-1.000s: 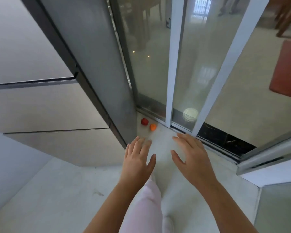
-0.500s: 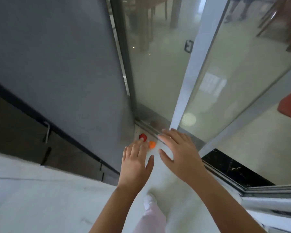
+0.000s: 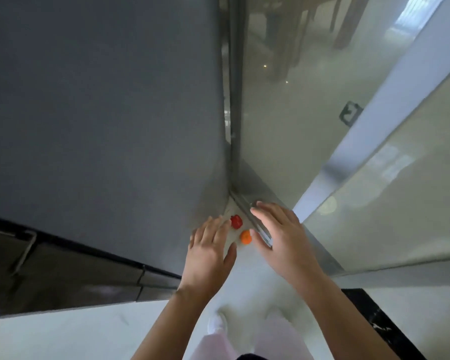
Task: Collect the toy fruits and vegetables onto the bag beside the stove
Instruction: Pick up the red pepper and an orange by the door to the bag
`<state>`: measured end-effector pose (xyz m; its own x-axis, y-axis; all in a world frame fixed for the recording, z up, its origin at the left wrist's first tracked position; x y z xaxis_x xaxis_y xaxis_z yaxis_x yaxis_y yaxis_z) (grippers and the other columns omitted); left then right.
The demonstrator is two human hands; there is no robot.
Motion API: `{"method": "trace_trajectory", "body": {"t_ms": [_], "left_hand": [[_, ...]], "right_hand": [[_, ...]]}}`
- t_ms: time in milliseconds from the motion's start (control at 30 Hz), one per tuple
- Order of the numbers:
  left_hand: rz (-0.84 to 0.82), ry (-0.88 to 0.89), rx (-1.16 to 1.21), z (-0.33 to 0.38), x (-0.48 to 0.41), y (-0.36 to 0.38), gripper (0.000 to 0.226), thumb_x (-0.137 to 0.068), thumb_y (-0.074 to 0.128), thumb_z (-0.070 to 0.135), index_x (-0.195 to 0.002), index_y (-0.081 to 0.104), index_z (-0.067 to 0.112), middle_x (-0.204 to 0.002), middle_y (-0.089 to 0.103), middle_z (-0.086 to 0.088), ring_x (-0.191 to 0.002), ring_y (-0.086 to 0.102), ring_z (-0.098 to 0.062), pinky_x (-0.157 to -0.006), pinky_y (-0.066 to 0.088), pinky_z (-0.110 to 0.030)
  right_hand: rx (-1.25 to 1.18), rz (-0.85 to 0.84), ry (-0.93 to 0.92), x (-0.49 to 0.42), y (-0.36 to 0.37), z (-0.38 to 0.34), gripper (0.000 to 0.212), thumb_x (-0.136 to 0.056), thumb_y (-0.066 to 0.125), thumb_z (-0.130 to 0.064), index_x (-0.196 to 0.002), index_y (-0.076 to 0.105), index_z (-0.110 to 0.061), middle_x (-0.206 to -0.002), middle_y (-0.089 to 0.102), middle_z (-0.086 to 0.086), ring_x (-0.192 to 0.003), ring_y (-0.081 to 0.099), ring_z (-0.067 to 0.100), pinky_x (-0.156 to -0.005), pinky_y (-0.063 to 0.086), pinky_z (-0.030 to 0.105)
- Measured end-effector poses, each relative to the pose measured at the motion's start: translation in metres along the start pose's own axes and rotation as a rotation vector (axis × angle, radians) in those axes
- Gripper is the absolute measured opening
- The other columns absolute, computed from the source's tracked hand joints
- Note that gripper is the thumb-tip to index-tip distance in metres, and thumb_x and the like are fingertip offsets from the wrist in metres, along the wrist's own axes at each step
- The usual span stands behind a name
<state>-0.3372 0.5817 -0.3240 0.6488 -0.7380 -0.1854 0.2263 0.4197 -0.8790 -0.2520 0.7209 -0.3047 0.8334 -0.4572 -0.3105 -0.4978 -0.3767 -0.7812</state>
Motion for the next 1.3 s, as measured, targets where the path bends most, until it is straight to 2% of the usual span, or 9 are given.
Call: {"method": "trace_trajectory", "body": {"t_ms": [200,367,567,700,833,933,1033,1167,1300], "left_hand": [[0.14,-0.163,-0.037,0.021,-0.017,0.02,0.04,-0.081,0.044,0.029,-0.114,0.055,0.009,-0.115,0.062,-0.012,-0.107,0.052,-0.029,-0.084,0.048,-0.04],[0.119,-0.197,-0.084,0.01,-0.041,0.072,0.039,-0.082,0.043,0.029,-0.115,0.051,0.011,-0.117,0.061,-0.013,-0.107,0.055,-0.031,-0.086,0.047,-0.042],[0.079,-0.214,-0.078,-0.047,-0.069,0.181,0.039,-0.081,0.042,0.03,-0.114,0.05,0.011,-0.112,0.064,-0.013,-0.106,0.054,-0.028,-0.084,0.05,-0.043],[-0.022,-0.168,-0.122,-0.096,-0.08,0.267,0.04,-0.078,0.041,0.032,-0.112,0.053,0.014,-0.109,0.067,-0.01,-0.104,0.052,-0.022,-0.081,0.053,-0.042],[-0.093,-0.123,-0.194,-0.158,-0.091,0.345,0.044,-0.079,0.04,0.034,-0.107,0.064,0.01,-0.109,0.067,-0.008,-0.107,0.045,-0.019,-0.082,0.051,-0.039],[-0.123,-0.088,-0.222,-0.208,-0.098,0.403,0.044,-0.08,0.039,0.034,-0.108,0.063,0.009,-0.109,0.067,-0.009,-0.104,0.056,-0.025,-0.082,0.051,-0.037],[-0.15,-0.057,-0.268,-0.248,-0.104,0.456,0.045,-0.079,0.039,0.034,-0.108,0.063,0.01,-0.109,0.067,-0.009,-0.102,0.057,-0.023,-0.081,0.051,-0.035],[-0.169,0.019,-0.319,-0.286,-0.109,0.518,0.039,-0.075,0.061,0.029,-0.107,0.064,0.008,-0.109,0.066,-0.011,-0.102,0.062,-0.028,-0.08,0.052,-0.038],[-0.158,0.068,-0.342,-0.317,-0.11,0.569,0.045,-0.069,0.07,0.025,-0.11,0.061,0.008,-0.109,0.066,-0.012,-0.103,0.061,-0.03,-0.079,0.052,-0.039]], "right_hand": [[-0.058,-0.077,-0.155,-0.038,-0.002,0.065,0.036,-0.078,0.051,-0.029,-0.106,0.062,-0.009,-0.109,0.065,0.008,-0.104,0.058,0.029,-0.081,0.049,0.051],[-0.111,-0.154,-0.187,-0.05,0.032,0.12,0.034,-0.079,0.051,-0.029,-0.102,0.063,-0.008,-0.107,0.065,0.009,-0.102,0.057,0.028,-0.082,0.05,0.044],[-0.107,-0.243,-0.172,-0.056,0.123,0.185,0.033,-0.077,0.051,-0.03,-0.105,0.059,-0.012,-0.111,0.063,0.005,-0.104,0.048,0.019,-0.082,0.049,0.037],[-0.102,-0.309,-0.11,-0.048,0.194,0.232,0.035,-0.08,0.049,-0.033,-0.108,0.059,-0.014,-0.111,0.063,0.005,-0.104,0.051,0.021,-0.083,0.049,0.041],[-0.078,-0.399,-0.024,-0.04,0.27,0.28,0.042,-0.084,0.042,-0.041,-0.119,0.053,-0.02,-0.122,0.059,0.003,-0.115,0.051,0.023,-0.094,0.045,0.045],[-0.079,-0.438,0.026,-0.036,0.326,0.31,0.05,-0.083,0.038,-0.046,-0.123,0.052,-0.02,-0.128,0.055,0.0,-0.12,0.046,0.02,-0.098,0.041,0.04],[-0.103,-0.435,0.04,-0.032,0.377,0.338,0.05,-0.081,0.039,-0.045,-0.12,0.055,-0.019,-0.124,0.058,0.0,-0.116,0.05,0.02,-0.093,0.043,0.036],[-0.095,-0.45,0.033,-0.024,0.436,0.377,0.052,-0.08,0.037,-0.045,-0.122,0.054,-0.018,-0.126,0.057,0.0,-0.119,0.048,0.022,-0.097,0.043,0.042],[-0.011,-0.453,-0.034,-0.018,0.486,0.41,0.053,-0.08,0.036,-0.047,-0.122,0.054,-0.018,-0.125,0.058,0.002,-0.118,0.05,0.024,-0.098,0.038,0.037]]}}
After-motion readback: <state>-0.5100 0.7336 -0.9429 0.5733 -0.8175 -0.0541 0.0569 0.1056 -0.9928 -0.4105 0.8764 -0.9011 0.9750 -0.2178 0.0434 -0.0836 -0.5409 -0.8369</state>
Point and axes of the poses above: each hand's wrist, its own x-axis away from the middle knuckle, its own y-axis out of the palm, z = x × y, the point moved 1 cm from there along -x, towards the middle knuckle
